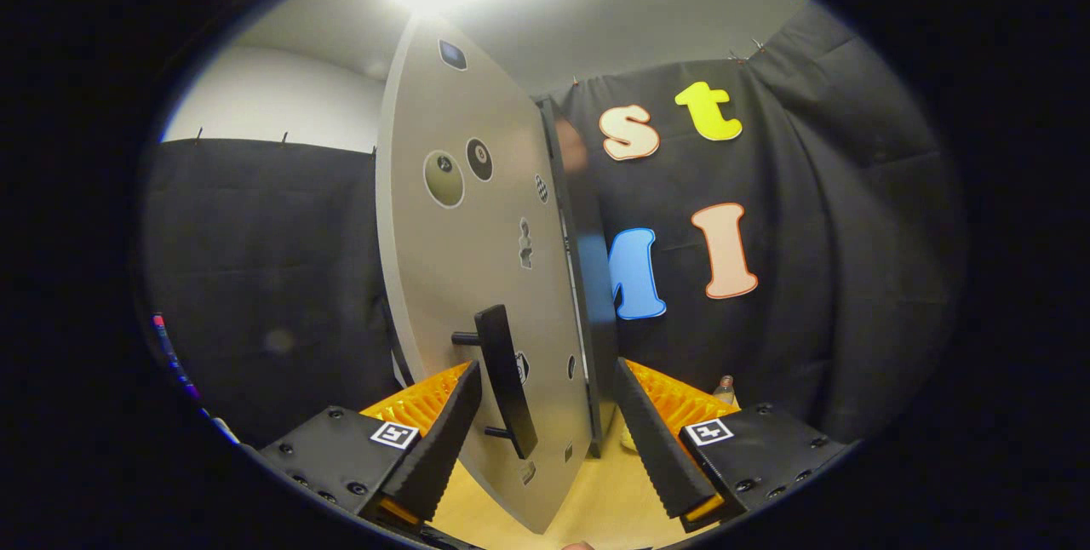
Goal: Open the shoe cabinet door, grab the shoes and put them into the shoe cabinet, then close the shoe cabinet door.
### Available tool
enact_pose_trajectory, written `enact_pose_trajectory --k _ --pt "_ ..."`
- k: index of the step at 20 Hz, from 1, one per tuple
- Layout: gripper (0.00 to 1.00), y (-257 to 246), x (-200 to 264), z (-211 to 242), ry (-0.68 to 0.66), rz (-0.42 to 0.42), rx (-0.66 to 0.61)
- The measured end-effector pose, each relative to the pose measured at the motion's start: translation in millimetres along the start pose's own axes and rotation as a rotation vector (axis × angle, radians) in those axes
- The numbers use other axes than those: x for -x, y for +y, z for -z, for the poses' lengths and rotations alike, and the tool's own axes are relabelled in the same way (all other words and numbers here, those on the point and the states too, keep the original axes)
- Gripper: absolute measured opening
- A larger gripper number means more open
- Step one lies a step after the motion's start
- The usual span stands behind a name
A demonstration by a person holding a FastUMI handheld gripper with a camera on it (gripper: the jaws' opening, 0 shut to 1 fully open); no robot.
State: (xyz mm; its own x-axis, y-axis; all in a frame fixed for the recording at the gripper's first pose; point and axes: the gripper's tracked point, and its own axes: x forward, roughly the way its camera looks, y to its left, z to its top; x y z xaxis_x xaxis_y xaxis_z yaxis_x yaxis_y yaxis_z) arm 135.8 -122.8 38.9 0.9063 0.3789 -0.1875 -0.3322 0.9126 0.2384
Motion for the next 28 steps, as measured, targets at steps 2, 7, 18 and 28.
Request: enact_pose_trajectory --k 2,7,18,28 --pt "0.98 6.1 -6.2 4.9 0.024 -0.016 0.016" --pt "0.97 15.5 -10.2 0.9 0.017 -0.024 0.054" --pt "0.97 79.7 -46.1 6.1 0.024 -0.147 0.080" --pt "0.97 145.3 -105.9 15.3 0.035 -0.253 0.053"
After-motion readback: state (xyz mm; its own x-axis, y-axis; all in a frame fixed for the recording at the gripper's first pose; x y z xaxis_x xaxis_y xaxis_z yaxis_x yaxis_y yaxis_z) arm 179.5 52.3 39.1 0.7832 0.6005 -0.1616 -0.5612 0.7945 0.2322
